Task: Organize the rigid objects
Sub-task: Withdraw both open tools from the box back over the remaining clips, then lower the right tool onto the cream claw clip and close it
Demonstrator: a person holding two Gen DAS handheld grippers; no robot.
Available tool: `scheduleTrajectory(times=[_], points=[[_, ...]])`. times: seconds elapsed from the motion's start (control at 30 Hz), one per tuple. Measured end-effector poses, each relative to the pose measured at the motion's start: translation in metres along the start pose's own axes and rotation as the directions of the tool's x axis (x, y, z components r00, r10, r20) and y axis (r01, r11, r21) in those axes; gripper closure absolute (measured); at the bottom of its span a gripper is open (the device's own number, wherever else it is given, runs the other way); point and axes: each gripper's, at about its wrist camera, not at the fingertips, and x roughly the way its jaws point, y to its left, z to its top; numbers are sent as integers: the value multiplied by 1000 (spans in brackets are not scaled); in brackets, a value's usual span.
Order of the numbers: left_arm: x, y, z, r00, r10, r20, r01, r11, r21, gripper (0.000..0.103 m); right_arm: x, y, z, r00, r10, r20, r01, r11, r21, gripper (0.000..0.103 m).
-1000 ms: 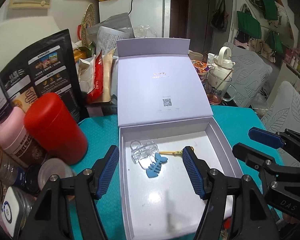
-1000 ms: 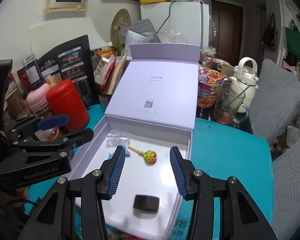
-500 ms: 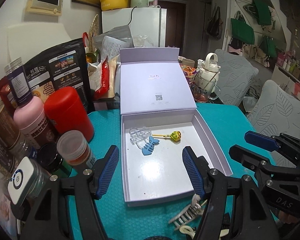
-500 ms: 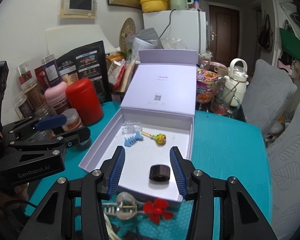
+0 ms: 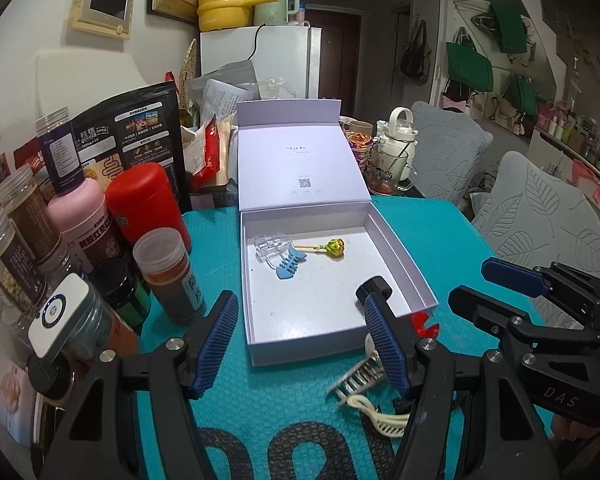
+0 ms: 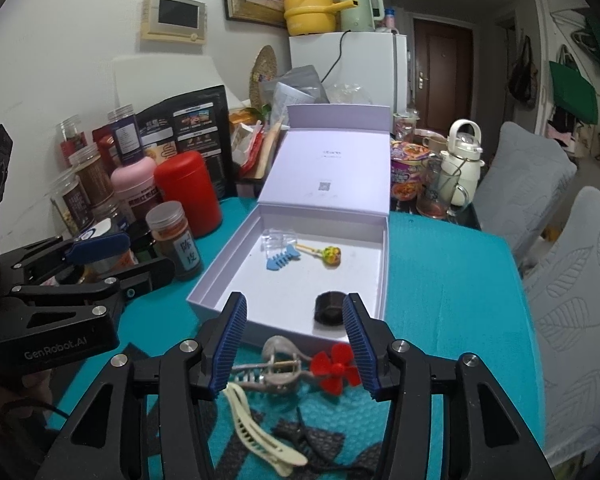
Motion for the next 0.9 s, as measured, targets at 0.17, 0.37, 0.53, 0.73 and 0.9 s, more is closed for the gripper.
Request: scheduleTrajectory(times=[0.17, 0.37, 0.53, 0.73, 0.9], points=[[-10, 3, -15, 1000, -6, -5, 6, 1000, -5, 38, -11, 12, -14, 1000, -5, 3, 5, 1000, -8, 48], [-17, 6, -30, 999, -39, -21, 38, 999, -12, 38, -19, 18, -29, 1000, -1, -4, 1, 1000, 8, 42], [-20, 12, -45, 998, -50, -31, 48, 998, -43, 38, -22, 22, -43, 1000, -6, -14, 7, 1000, 22, 36], [-20, 12, -63, 998, -42, -45, 40, 998, -49, 38, -19, 24, -63, 999, -7, -45, 9, 1000, 30, 36], [-20, 13, -78, 997, -50, -54, 47, 997, -58, 38, -17, 25, -82, 998, 0, -66, 1, 1000, 23, 36]])
